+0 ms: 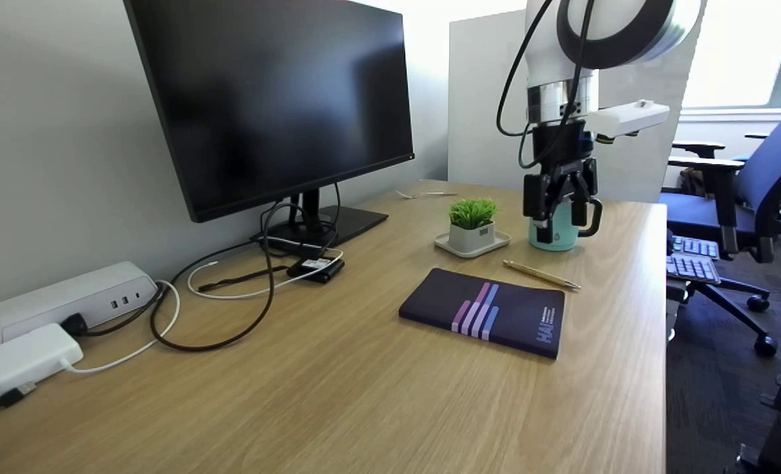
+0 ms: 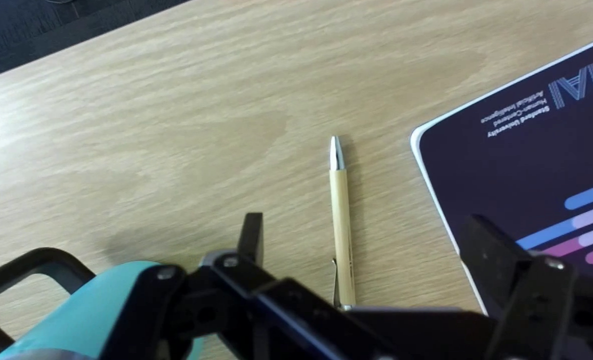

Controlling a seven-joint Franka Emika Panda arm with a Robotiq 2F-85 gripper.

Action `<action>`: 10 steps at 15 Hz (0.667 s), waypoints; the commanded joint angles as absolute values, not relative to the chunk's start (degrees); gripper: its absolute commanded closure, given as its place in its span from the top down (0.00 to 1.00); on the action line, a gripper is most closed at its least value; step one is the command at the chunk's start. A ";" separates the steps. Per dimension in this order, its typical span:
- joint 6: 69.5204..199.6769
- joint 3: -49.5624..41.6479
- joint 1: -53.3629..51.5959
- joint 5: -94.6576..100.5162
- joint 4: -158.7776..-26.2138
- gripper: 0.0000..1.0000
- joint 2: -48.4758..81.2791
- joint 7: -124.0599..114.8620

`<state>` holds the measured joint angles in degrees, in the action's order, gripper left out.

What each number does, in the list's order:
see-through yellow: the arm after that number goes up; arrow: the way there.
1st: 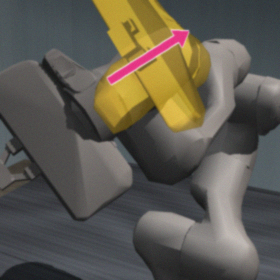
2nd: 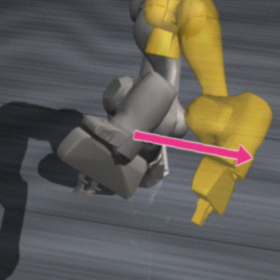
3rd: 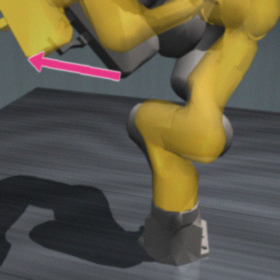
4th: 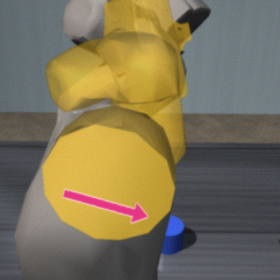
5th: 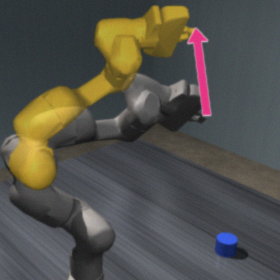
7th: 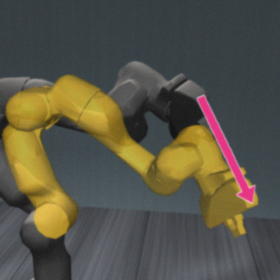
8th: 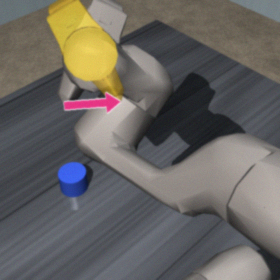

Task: Put the pencil inside the thermocup

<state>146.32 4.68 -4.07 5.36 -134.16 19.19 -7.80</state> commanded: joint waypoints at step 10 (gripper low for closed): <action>155.60 3.92 -7.14 5.40 -129.23 1.00 30.02 -4.37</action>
<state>154.07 4.69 -6.66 5.35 -130.24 28.57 -6.38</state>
